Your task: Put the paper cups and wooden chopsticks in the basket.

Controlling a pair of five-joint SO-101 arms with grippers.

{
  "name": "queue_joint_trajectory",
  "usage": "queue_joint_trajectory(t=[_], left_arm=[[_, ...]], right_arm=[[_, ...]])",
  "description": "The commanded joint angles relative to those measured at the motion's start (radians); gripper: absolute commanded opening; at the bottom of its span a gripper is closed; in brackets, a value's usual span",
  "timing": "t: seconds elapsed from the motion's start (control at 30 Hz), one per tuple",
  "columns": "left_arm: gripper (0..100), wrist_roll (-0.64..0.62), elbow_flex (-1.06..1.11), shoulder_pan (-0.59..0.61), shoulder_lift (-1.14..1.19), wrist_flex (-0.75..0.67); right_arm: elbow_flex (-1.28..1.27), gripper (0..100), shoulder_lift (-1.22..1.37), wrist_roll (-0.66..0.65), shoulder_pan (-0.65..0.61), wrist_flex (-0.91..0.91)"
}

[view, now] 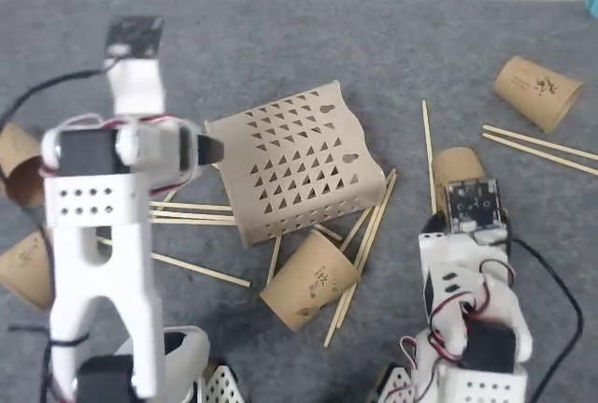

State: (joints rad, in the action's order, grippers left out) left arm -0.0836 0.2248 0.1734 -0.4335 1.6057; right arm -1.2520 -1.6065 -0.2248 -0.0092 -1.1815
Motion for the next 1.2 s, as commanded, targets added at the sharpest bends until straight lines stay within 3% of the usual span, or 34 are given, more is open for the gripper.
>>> queue_joint_trajectory(t=[0.0, 0.2, 0.4, 0.53, 0.67, 0.73, 0.83, 0.97, 1.17], left_arm=[[28, -0.06, 0.252, 0.11, -0.129, -0.192], [28, -0.077, 0.57, 0.203, -0.287, -0.42], [28, -0.138, 0.872, 0.209, -0.328, -0.756], [28, -0.146, 0.868, 0.204, -0.321, -0.755], [28, -0.15, 0.869, 0.209, -0.321, -0.76], [28, -0.15, 0.869, 0.207, -0.321, -0.761], [28, -0.152, 0.869, 0.204, -0.321, -0.761], [28, -0.153, 0.869, 0.204, -0.321, -0.763], [27, -0.15, 0.918, 0.204, -0.319, -0.865]], right_arm=[[0.198, 27.3, 0.255, -0.011, -0.062, -0.016], [0.568, 27.1, 0.644, 0.002, -0.188, -0.165], [0.99, 27.1, 0.94, 0.071, -0.341, -0.361], [1.149, 27.0, 1.121, 0.04, -0.361, -0.39], [1.197, 27.0, 1.273, -0.087, -0.294, -0.386], [1.223, 26.6, 1.337, -0.091, -0.257, -0.384], [1.28, 19.6, 1.42, -0.071, -0.213, -0.372], [1.307, 2.1, 1.506, -0.08, -0.171, -0.248], [1.307, 0.9, 1.626, -0.08, -0.14, -0.102]])
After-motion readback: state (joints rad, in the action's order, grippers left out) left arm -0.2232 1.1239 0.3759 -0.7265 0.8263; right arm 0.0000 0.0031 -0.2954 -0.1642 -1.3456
